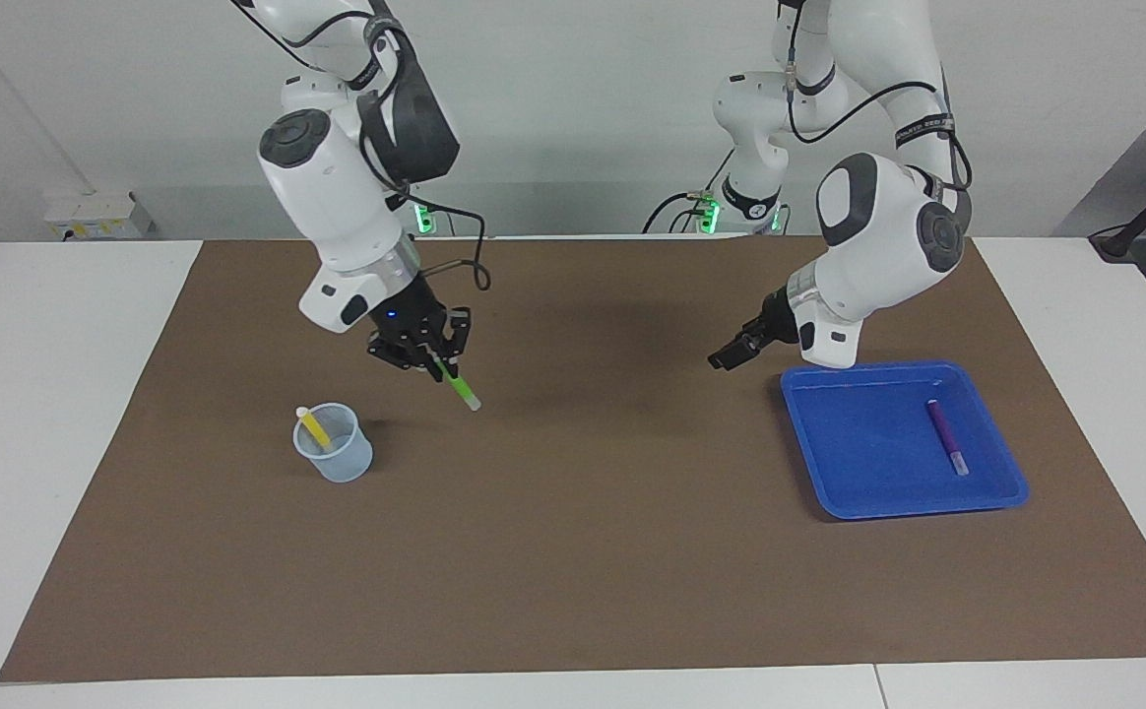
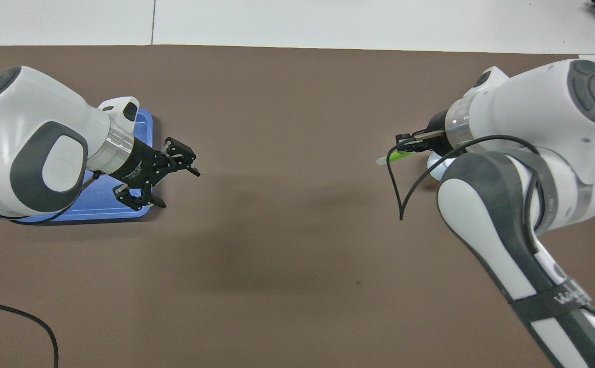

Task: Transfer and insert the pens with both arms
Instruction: 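Carry the green pen to the cup with the right gripper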

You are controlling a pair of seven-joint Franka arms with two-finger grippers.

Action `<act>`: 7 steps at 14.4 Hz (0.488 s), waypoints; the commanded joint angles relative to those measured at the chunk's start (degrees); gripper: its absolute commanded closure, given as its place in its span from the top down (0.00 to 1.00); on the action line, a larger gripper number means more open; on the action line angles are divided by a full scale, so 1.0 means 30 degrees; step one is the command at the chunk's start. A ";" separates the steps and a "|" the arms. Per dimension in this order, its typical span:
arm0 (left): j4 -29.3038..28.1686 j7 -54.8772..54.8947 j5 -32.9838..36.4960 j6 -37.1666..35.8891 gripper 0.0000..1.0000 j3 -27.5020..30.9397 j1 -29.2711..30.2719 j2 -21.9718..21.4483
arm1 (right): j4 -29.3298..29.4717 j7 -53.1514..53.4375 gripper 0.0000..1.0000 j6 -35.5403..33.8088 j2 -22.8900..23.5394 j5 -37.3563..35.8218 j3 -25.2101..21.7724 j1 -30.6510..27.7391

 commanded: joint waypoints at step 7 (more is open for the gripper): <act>-0.0639 0.3319 0.5722 0.0313 0.99 -0.0106 0.0689 -0.0617 | 0.0204 -0.6893 0.00 -0.1619 -0.0357 -0.3118 0.0291 -0.4035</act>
